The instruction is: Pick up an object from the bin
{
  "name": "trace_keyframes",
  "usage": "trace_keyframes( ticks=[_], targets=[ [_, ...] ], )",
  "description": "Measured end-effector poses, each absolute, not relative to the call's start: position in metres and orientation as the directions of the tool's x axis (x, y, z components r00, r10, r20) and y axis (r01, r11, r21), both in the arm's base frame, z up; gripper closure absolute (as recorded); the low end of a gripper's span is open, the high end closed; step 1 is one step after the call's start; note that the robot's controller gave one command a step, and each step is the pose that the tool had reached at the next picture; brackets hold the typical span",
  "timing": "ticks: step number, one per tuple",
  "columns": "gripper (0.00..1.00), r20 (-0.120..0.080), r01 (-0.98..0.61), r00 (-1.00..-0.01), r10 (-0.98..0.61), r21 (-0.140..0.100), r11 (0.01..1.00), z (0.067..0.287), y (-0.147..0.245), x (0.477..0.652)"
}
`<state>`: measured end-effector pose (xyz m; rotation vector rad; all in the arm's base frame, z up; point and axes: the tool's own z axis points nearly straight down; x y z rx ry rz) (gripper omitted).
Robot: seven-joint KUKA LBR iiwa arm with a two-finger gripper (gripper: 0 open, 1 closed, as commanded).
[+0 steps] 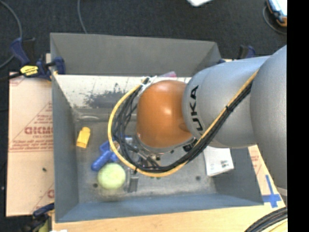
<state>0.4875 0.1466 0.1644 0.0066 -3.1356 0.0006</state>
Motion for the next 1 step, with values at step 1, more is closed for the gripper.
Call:
trace_keyframes(
  ticks=[1],
  targets=[
    [0.0,-0.002,0.001,-1.0,0.001,0.001,1.0,0.1689,0.1458,0.4893]
  ],
)
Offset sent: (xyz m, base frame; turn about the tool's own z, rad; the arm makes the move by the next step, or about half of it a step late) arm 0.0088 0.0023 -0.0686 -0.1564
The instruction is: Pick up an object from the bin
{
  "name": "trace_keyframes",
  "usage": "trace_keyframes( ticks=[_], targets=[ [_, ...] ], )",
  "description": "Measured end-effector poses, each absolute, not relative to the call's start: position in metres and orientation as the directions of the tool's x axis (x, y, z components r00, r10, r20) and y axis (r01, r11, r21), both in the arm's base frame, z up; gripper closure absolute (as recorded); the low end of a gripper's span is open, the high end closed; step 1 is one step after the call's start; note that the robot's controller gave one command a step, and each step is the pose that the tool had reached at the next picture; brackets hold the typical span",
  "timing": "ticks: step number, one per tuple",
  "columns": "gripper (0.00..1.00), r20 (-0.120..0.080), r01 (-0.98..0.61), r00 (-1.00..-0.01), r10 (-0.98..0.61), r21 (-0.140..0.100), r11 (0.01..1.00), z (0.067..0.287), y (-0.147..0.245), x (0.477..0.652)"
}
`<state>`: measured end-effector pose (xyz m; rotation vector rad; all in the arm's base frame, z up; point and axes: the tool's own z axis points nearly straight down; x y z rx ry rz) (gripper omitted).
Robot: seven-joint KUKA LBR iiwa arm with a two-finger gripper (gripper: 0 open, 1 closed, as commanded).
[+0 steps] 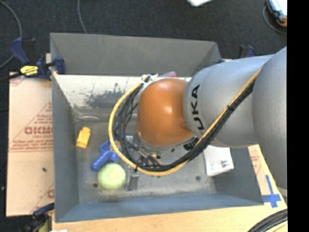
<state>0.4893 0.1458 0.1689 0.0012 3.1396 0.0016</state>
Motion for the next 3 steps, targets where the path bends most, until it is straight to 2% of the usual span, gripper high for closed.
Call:
trace_keyframes(
  ticks=[1,2,3],
  targets=[
    [0.0,0.003,-0.149,-0.989,-0.149,0.0,0.989,0.101,0.148,0.497],
    [0.0,-0.006,-0.107,-0.994,-0.106,0.004,0.994,0.097,0.186,0.499],
    [1.0,-0.002,-0.219,-0.976,-0.219,0.002,0.976,0.07,0.174,0.518]
  ],
)
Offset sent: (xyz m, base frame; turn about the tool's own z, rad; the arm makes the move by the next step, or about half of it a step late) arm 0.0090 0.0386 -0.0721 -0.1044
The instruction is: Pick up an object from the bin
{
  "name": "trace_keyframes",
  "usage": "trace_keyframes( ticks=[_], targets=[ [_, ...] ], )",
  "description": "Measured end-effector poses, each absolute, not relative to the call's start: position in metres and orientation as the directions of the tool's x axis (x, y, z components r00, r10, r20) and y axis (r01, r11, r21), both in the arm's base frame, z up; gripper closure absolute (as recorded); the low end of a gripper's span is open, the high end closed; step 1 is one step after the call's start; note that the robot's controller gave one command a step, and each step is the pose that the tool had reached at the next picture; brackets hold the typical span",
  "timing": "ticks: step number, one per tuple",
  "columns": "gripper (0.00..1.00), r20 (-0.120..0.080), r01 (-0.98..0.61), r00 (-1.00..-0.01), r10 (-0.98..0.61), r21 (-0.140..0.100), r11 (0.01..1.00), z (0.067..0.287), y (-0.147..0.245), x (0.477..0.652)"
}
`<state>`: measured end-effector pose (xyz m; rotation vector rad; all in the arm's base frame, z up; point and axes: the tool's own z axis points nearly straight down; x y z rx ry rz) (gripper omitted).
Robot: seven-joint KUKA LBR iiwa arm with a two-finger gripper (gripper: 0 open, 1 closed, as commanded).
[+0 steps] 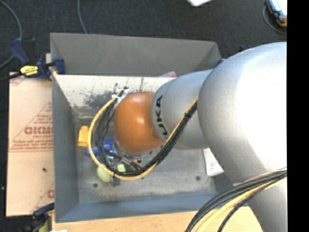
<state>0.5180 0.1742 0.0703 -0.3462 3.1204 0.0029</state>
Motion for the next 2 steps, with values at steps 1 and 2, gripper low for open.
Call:
trace_keyframes(
  ticks=[1,2],
  targets=[
    [1.0,-0.002,-0.215,-0.977,-0.215,0.002,0.977,0.0703,0.1739,0.5181],
    [1.0,-0.002,-0.214,-0.977,-0.214,0.002,0.977,0.0702,0.1739,0.5181]
  ],
)
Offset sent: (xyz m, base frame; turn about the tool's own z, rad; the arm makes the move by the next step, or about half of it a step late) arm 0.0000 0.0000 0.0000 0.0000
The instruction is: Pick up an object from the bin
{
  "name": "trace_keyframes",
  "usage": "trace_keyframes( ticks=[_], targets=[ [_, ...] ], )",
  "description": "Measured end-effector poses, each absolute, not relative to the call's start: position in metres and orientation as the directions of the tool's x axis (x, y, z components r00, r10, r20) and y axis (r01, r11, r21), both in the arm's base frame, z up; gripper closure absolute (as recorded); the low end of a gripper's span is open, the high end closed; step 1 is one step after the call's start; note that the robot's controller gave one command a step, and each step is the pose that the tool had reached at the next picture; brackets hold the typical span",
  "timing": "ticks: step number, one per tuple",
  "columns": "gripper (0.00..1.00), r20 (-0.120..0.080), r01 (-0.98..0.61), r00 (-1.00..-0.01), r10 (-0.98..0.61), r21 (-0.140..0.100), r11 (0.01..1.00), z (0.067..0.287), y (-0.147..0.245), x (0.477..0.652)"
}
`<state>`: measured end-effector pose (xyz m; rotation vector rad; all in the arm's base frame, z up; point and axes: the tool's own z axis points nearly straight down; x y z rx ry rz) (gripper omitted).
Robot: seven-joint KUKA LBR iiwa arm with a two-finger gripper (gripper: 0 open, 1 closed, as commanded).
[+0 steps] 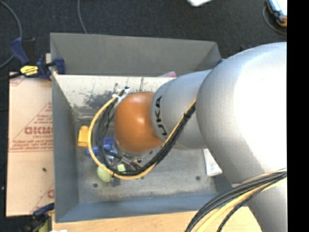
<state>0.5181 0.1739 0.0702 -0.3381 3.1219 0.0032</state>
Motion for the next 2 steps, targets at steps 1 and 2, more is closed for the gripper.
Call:
trace_keyframes(
  ticks=[1,2],
  targets=[
    [1.0,-0.001,-0.213,-0.977,-0.213,0.002,0.977,0.0702,0.1739,0.5181],
    [1.0,-0.001,-0.211,-0.977,-0.211,0.002,0.977,0.0702,0.174,0.518]
  ],
)
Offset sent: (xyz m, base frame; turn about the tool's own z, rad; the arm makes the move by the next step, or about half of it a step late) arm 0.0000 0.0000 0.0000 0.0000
